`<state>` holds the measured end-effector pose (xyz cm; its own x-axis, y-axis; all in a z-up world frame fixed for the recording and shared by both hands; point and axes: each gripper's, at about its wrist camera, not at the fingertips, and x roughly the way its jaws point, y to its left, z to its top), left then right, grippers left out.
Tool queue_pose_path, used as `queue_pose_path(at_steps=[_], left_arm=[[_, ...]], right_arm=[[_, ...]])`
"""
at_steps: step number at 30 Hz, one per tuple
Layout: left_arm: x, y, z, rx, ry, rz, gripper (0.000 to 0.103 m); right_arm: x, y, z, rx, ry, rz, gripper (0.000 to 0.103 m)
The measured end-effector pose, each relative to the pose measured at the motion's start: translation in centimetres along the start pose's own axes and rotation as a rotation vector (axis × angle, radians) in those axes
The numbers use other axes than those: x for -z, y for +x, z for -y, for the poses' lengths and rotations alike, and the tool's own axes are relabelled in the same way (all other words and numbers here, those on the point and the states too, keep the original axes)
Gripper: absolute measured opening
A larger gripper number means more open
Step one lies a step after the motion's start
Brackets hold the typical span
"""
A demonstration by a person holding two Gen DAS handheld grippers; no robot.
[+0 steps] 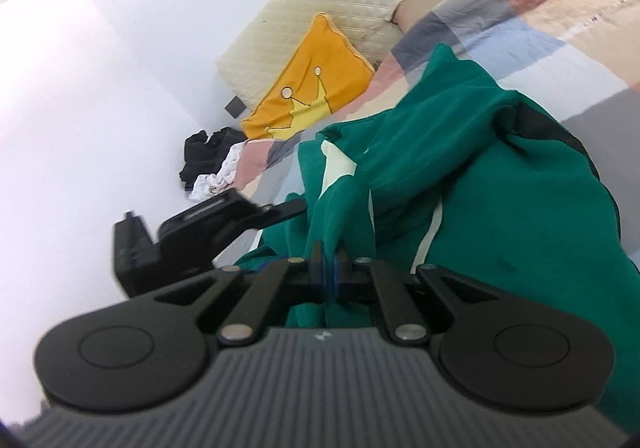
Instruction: Fold large clothes
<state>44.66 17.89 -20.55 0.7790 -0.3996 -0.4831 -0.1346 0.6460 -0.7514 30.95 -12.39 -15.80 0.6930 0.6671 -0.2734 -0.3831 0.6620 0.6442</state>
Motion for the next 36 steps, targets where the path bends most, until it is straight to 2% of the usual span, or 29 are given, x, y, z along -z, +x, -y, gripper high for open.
queue_pose_path(at_steps=[1,2,3,4,5,7,10,12,14,17,21,24,25,26,28,30,36], left_arm=[[-0.3,0.2,-0.5,-0.004,-0.019,-0.005,0.066],[-0.7,0.7,-0.9,-0.017,-0.043,-0.008,0.054],[-1.2,0.9,-1.3,-0.036,-0.068,-0.008,0.048],[-1.4,1.0,-1.8,-0.034,-0.101,-0.009,0.038],[-1.5,0.9,-2.0,-0.015,-0.113,-0.001,0.024],[-1.8,0.4,-1.9,-0.004,-0.099,0.018,0.014],[-1.8,-1.9,-1.7,0.050,-0.114,0.055,0.010],[-1.8,-3.8,-1.8,0.085,-0.127,0.088,0.005],[-1.7,-5.7,-2.1,0.061,-0.111,0.131,0.004],[-1.9,-7.3,-3.5,0.007,-0.154,0.178,0.002],[-3.0,-7.2,-4.6,-0.049,-0.198,0.205,0.002],[-3.6,-6.1,-4.6,-0.073,-0.178,0.190,0.005],[-4.0,-5.4,-4.5,-0.088,-0.161,0.173,0.017],[-4.3,-4.9,-4.5,-0.104,-0.153,0.162,0.045],[-5.0,-4.4,-5.1,-0.120,-0.144,0.170,0.075],[-5.8,-3.5,-5.2,-0.112,-0.128,0.196,0.075],[-9.0,-1.2,-7.5,-0.086,-0.163,0.218,0.074]], right_arm=[[0.0,0.0,-0.1,-0.006,-0.009,0.003,0.006],[-0.1,0.0,-0.2,-0.007,-0.013,0.004,0.006],[-0.1,0.1,-0.2,0.000,-0.017,0.007,0.006],[-0.1,0.2,-0.2,0.013,-0.022,0.011,0.006],[-0.2,0.2,-0.1,0.031,-0.027,0.016,0.006],[-0.3,0.3,0.7,0.073,-0.016,0.027,0.006],[-0.7,0.6,2.1,0.147,0.031,0.044,0.006],[-0.8,1.0,2.8,0.194,0.056,0.044,0.006],[-0.5,1.4,3.4,0.283,0.068,0.023,0.006],[0.2,1.8,4.8,0.363,0.137,0.001,0.006],[0.7,2.0,6.2,0.368,0.216,-0.028,0.006],[0.7,1.8,5.7,0.369,0.198,-0.026,0.008],[0.6,1.8,5.7,0.370,0.196,-0.027,0.008],[0.6,1.8,5.6,0.369,0.194,-0.027,0.008],[0.5,1.7,5.5,0.361,0.192,-0.024,0.008],[0.4,1.6,5.6,0.356,0.194,-0.021,0.008],[0.5,1.4,5.9,0.341,0.206,-0.015,0.008]])
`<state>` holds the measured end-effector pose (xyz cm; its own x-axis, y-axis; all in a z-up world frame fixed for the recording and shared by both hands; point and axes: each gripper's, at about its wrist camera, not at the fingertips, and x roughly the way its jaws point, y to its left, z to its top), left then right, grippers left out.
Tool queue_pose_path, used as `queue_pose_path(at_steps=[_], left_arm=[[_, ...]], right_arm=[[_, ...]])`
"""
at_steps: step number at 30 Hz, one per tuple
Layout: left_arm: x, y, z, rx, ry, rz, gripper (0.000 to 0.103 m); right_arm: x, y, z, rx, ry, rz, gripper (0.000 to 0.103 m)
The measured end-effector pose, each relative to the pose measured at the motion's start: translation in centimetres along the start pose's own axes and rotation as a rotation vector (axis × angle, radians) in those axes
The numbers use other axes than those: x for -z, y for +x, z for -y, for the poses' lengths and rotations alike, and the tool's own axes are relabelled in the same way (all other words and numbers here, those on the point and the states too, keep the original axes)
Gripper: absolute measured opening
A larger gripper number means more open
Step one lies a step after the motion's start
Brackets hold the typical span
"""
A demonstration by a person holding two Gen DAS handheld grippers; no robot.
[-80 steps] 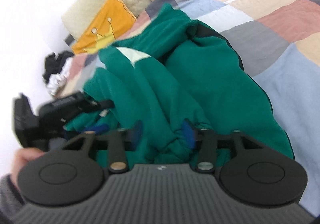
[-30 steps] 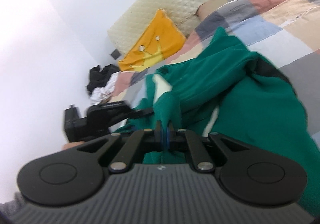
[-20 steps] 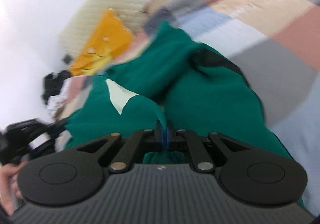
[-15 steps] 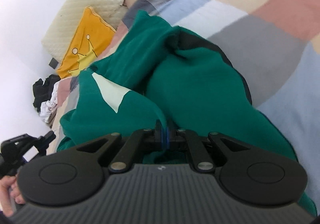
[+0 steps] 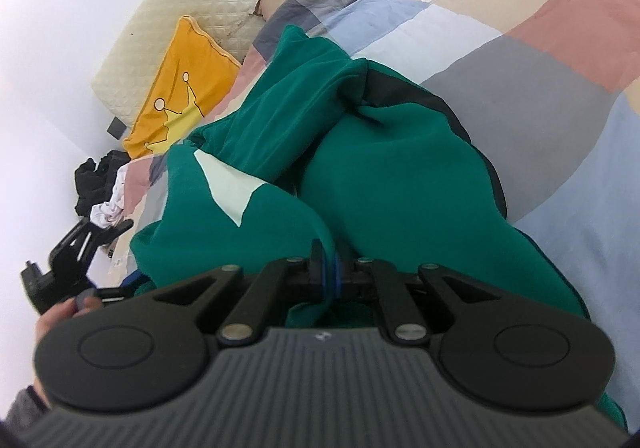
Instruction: Fold large clothes
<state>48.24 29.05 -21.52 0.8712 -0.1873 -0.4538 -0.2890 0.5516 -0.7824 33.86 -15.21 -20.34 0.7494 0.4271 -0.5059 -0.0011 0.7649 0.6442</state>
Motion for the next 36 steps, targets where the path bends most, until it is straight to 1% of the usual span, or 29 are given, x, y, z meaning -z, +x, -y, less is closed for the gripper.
queue_pose_path(at_steps=[2,4,7,9,10,11,12,13,14,17,22,24,25,26,28,29,32,36], left_arm=[[-0.9,1.2,-0.7,0.022,-0.045,-0.017,0.074],[-1.5,2.4,-0.9,0.024,-0.075,-0.041,0.074],[-1.9,3.9,-1.1,0.020,-0.071,-0.060,0.074],[-2.1,5.0,-1.2,-0.015,-0.054,-0.095,0.069],[-2.2,5.2,-1.2,-0.031,-0.044,-0.101,0.063],[-2.3,5.4,-1.3,-0.044,-0.042,-0.105,0.053],[-2.4,5.6,-1.6,-0.060,-0.050,-0.110,0.047],[-2.5,5.9,-1.9,-0.078,-0.060,-0.116,0.034],[-2.6,6.0,-2.2,-0.090,-0.070,-0.117,0.024],[-2.9,5.7,-2.9,-0.072,-0.114,-0.089,0.010],[-4.0,3.9,-3.9,0.012,-0.196,-0.013,0.007],[-4.5,3.0,-4.0,0.032,-0.222,0.020,0.007],[-4.8,2.6,-4.1,0.041,-0.229,0.045,0.007],[-5.1,2.2,-4.3,0.040,-0.232,0.075,0.007],[-5.4,2.1,-4.9,0.007,-0.247,0.104,0.007],[-5.4,2.3,-5.2,-0.010,-0.248,0.102,0.007],[-5.0,3.6,-5.4,-0.087,-0.152,0.092,0.007],[-4.9,4.1,-4.5,-0.128,-0.059,0.072,0.007]], right_arm=[[0.0,0.0,0.0,-0.011,-0.001,-0.004,0.008],[0.0,0.0,-0.3,-0.017,-0.002,-0.004,0.008],[-0.1,0.4,-0.4,-0.031,-0.007,-0.001,0.009],[-0.1,0.7,-0.5,-0.032,-0.012,0.000,0.009],[-0.1,0.9,-0.6,-0.034,-0.012,-0.001,0.009],[-0.1,1.1,-0.6,-0.034,-0.011,-0.003,0.009],[-0.1,1.2,-0.6,-0.036,-0.010,-0.003,0.009],[-0.2,1.3,-0.6,-0.036,-0.010,-0.002,0.009],[-0.2,1.4,-0.6,-0.036,-0.010,0.000,0.009],[-0.1,1.3,-0.8,-0.048,-0.018,0.011,0.009],[0.1,1.0,-1.3,-0.082,-0.034,0.042,0.009],[0.0,1.1,-1.5,-0.093,-0.033,0.045,0.011],[0.0,1.2,-1.6,-0.091,-0.034,0.044,0.014],[0.1,1.3,-1.8,-0.084,-0.040,0.040,0.021],[0.3,1.6,-2.0,-0.072,-0.064,0.030,0.028],[0.4,1.8,-2.1,-0.064,-0.081,0.021,0.028],[0.6,2.8,-2.1,-0.037,-0.105,-0.019,0.028],[0.6,3.1,-1.9,-0.041,-0.107,-0.036,0.028]])
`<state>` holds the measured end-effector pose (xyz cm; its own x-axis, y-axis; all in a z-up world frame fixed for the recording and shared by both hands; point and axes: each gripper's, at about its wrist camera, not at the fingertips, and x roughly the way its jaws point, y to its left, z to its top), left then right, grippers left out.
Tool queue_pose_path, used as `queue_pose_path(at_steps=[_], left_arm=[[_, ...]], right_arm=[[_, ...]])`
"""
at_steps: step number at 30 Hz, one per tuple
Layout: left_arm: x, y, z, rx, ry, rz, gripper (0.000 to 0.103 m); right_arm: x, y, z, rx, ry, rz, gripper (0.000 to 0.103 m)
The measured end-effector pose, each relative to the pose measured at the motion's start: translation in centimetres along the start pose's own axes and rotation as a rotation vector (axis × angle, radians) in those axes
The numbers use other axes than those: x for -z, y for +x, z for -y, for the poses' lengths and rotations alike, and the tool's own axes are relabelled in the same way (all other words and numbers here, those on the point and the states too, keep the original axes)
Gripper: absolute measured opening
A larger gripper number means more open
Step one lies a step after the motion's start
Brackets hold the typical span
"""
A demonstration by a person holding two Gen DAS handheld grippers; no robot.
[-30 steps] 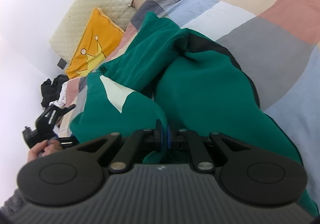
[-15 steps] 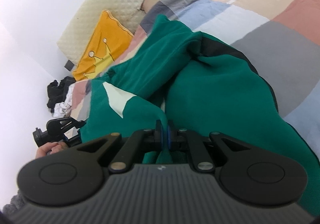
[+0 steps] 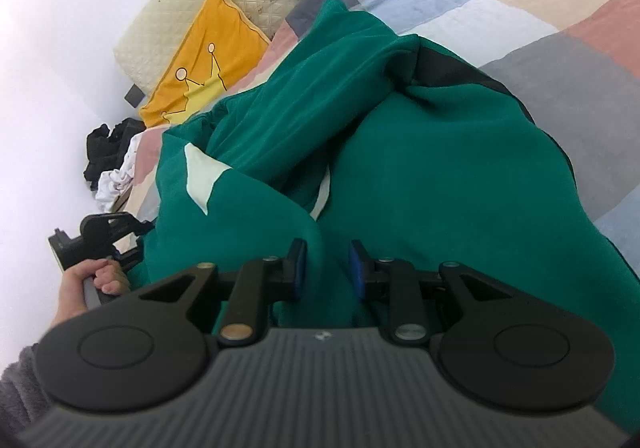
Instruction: Fold large clothes
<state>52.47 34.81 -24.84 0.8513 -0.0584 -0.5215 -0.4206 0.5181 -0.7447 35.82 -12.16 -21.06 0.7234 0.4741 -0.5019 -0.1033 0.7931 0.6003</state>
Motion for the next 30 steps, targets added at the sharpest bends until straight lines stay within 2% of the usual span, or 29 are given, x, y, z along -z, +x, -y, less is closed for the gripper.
queue_pose_path(at_steps=[4,6,7,8,10,13,14,20,25,28,30], left_arm=[[-0.3,-0.5,0.2,0.002,0.040,-0.055,0.014],[-0.3,-1.7,0.4,-0.001,0.059,-0.043,0.026],[-0.2,-2.4,0.7,-0.011,0.085,-0.029,0.041],[0.0,-3.1,1.2,-0.026,0.122,-0.017,0.048],[0.5,-4.6,2.0,-0.049,0.175,-0.003,0.049],[1.7,-6.9,3.0,-0.047,0.220,-0.003,0.052],[2.3,-7.7,3.4,-0.045,0.237,-0.005,0.053],[6.1,-12.4,6.1,-0.040,0.378,-0.024,0.053],[9.1,-16.9,7.7,-0.055,0.565,-0.051,0.053],[9.8,-19.9,8.0,-0.086,0.660,-0.050,0.054],[9.5,-21.7,7.7,-0.087,0.670,-0.052,0.055]], right_arm=[[-0.1,-0.3,0.0,-0.007,0.008,0.006,0.028],[-0.1,-0.5,0.0,-0.015,0.005,0.003,0.028],[-0.1,-0.6,-0.1,-0.021,0.004,0.003,0.028],[-0.1,-0.8,-0.2,-0.027,0.001,0.002,0.028],[0.0,-1.2,-0.6,-0.019,-0.013,0.004,0.031],[0.2,-2.2,-1.2,-0.005,-0.062,0.026,0.049],[0.2,-2.7,-1.3,0.000,-0.076,0.037,0.051],[0.7,-6.1,-2.5,0.019,-0.163,0.095,0.051],[1.0,-8.9,-3.0,0.040,-0.201,0.120,0.051],[1.1,-10.1,-3.1,0.061,-0.208,0.117,0.051],[1.2,-10.9,-3.0,0.073,-0.208,0.112,0.051]])
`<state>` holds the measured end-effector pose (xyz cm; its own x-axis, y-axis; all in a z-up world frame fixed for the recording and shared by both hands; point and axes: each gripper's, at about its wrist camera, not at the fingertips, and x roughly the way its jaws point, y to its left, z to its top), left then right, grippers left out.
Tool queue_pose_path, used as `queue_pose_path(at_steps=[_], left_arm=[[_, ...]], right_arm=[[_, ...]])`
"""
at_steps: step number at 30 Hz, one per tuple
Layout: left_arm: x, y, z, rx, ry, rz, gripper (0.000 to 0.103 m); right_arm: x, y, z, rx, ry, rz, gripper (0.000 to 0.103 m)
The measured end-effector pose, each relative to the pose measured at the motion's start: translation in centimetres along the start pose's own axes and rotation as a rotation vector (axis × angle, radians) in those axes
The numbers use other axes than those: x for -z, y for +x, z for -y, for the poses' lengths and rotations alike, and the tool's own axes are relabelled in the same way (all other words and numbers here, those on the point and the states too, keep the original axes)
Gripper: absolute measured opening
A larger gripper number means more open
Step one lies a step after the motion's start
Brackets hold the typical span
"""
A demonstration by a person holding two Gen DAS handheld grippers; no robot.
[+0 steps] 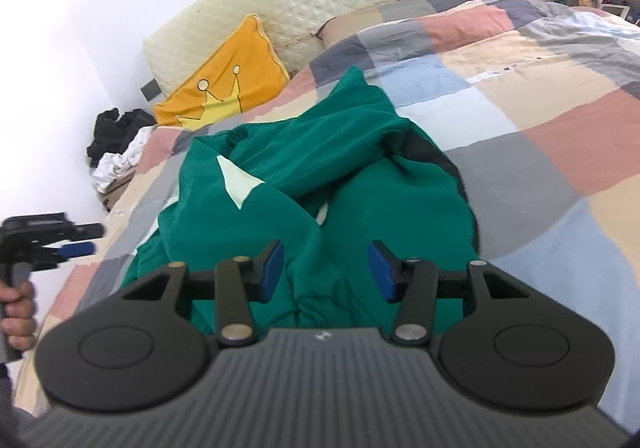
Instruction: Fold large clothes
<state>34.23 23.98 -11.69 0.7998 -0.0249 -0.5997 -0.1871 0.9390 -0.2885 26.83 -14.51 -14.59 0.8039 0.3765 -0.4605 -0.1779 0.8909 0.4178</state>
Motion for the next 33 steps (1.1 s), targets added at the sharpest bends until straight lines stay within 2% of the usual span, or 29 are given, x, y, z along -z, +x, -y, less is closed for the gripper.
queue_pose_path(at_steps=[6,9,13,15,16,17,18,23,28,33], left_arm=[[-1.1,-5.7,-1.8,-0.039,0.046,0.006,0.057],[-1.7,-8.6,-2.6,-0.053,0.072,0.013,0.062],[-1.9,-11.1,-4.7,-0.061,0.055,-0.013,0.063],[-1.9,-12.0,-5.9,-0.079,0.035,-0.022,0.063],[-1.8,-12.5,-6.7,-0.083,0.015,-0.027,0.063],[-1.7,-12.8,-7.2,-0.082,-0.003,-0.031,0.063],[-1.5,-13.2,-7.9,-0.082,-0.027,-0.034,0.064],[-0.2,-13.6,-10.5,-0.088,-0.101,-0.065,0.069],[2.7,-12.1,-12.0,-0.065,-0.188,-0.100,0.070],[6.8,-9.7,-13.1,-0.045,-0.272,-0.142,0.070]], right_arm=[[0.6,-1.7,1.4,0.020,0.054,-0.030,0.051],[0.8,-2.6,2.2,0.039,0.086,-0.037,0.051],[1.2,-3.6,3.0,0.073,0.114,-0.044,0.051],[1.2,-3.9,3.4,0.092,0.133,-0.042,0.062],[1.3,-3.9,3.7,0.096,0.155,-0.038,0.078],[1.3,-4.0,4.0,0.095,0.184,-0.032,0.086],[1.3,-4.0,4.4,0.101,0.205,-0.028,0.088],[1.7,-3.3,6.0,0.158,0.275,-0.055,0.088],[2.7,-2.8,8.7,0.221,0.403,-0.111,0.088],[3.8,-3.1,11.1,0.196,0.549,-0.144,0.088]])
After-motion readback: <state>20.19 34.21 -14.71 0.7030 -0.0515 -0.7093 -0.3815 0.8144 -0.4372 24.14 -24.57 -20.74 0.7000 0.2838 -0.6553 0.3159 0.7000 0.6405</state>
